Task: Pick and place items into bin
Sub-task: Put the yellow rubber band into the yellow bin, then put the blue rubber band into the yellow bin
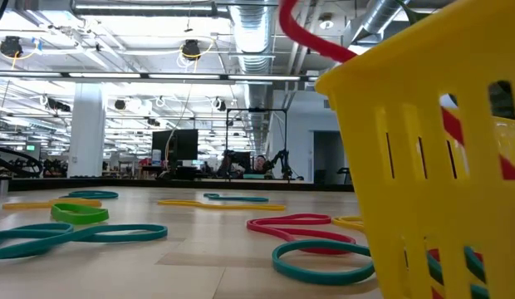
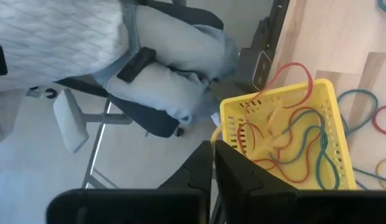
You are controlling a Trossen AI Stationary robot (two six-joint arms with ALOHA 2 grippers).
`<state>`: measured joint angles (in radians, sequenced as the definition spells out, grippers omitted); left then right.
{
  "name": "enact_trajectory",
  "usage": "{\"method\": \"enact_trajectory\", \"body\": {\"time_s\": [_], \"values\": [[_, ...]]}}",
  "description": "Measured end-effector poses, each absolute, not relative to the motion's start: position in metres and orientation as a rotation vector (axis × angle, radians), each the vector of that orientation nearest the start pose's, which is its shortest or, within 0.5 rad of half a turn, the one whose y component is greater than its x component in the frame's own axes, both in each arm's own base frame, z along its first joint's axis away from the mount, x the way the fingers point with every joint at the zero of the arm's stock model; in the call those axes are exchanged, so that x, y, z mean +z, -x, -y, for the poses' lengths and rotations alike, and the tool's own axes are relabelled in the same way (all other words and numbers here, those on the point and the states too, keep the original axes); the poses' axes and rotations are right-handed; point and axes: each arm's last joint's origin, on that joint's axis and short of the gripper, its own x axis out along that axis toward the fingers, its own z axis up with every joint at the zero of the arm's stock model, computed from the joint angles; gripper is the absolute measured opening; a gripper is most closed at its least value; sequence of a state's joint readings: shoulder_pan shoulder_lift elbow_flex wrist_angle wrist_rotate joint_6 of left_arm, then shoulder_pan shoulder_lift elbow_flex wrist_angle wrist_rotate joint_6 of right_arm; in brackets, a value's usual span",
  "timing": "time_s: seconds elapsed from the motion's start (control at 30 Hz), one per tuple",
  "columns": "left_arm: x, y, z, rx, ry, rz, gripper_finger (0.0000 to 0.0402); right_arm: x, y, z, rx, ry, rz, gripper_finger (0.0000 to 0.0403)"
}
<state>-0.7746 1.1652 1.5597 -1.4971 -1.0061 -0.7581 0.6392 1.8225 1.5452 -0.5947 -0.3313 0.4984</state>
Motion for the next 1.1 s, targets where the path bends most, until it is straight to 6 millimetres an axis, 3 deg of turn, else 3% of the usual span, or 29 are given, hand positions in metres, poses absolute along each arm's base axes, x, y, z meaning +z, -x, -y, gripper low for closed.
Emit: {"method": "enact_trajectory", "body": {"time_s": [0.33, 0.57, 0.7, 0.97, 1.1], "values": [[0.422, -0.130, 0.094, 0.434, -0.094, -0.533, 0.0000, 0.277, -0.315, -0.245, 0.634, -0.315, -1.102, 0.0076], [0.421, -0.135, 0.098, 0.431, -0.089, -0.531, 0.0000, 0.280, -0.320, -0.247, 0.611, -0.133, -0.935, 0.0081], [0.415, -0.144, 0.107, 0.431, -0.119, -0.561, 0.0000, 0.282, -0.323, -0.246, 0.616, -0.136, -0.907, 0.0081], [0.385, -0.178, 0.141, 0.445, -0.273, -0.668, 0.0000, 0.282, -0.335, -0.227, 0.573, -0.088, -0.886, 0.0081], [0.382, -0.172, 0.134, 0.479, -0.402, -0.718, 0.0000, 0.285, -0.340, -0.206, 0.520, -0.109, -0.921, 0.0081]]}}
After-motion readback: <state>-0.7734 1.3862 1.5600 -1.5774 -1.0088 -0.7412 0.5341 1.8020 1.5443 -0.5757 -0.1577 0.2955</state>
